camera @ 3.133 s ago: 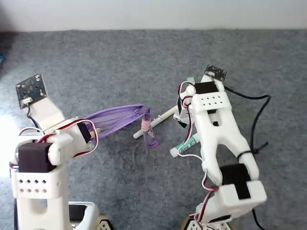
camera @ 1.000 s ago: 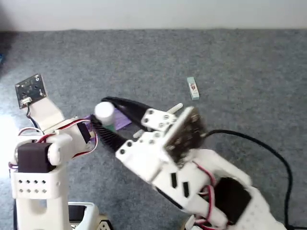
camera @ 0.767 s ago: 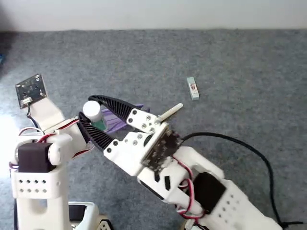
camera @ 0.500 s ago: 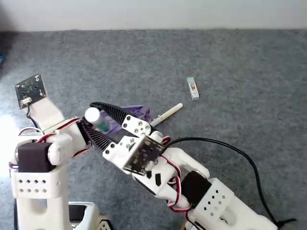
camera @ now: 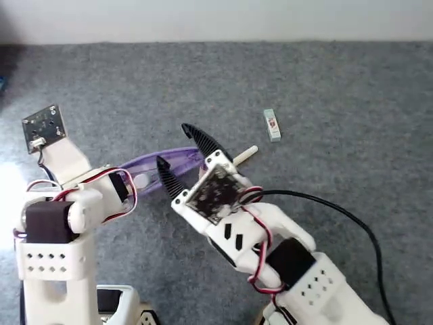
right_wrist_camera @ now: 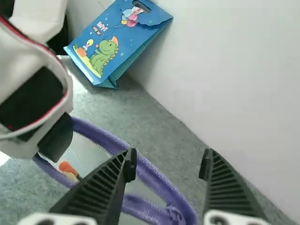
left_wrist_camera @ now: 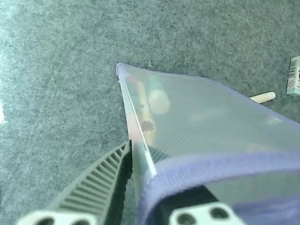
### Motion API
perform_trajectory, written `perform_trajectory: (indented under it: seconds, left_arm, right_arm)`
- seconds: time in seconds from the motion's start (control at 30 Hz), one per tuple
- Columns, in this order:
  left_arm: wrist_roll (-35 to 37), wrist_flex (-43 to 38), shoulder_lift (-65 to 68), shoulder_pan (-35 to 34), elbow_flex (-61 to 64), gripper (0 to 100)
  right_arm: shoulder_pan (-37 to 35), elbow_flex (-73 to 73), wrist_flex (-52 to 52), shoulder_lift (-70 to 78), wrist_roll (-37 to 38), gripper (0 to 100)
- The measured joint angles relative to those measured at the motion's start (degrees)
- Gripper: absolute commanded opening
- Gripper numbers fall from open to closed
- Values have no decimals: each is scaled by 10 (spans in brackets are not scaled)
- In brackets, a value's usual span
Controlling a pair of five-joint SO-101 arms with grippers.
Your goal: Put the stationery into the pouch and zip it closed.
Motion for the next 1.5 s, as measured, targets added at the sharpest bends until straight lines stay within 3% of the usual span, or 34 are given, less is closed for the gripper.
perform_trajectory:
  seconds: [0.2, 0.47, 0.67, 0.9, 1.07, 1.5]
  left_arm:
    - [0, 0, 0, 0, 0, 13]
    - [0, 0, 0, 0, 0, 13]
    - [0, 0, 0, 0, 0, 13]
    - [0, 0, 0, 0, 0, 13]
    - [0, 0, 0, 0, 0, 13]
    - [0, 0, 0, 0, 0, 13]
  right_arm:
    - [49, -52, 40, -14, -57, 6]
    - [215, -57, 123, -3, -210, 34]
    - [277, -57, 213, 87, -319, 49]
    - [277, -123, 277, 240, -396, 210]
    - [283, -265, 360, 401, -434, 200]
    - [295, -639, 460, 826, -466, 202]
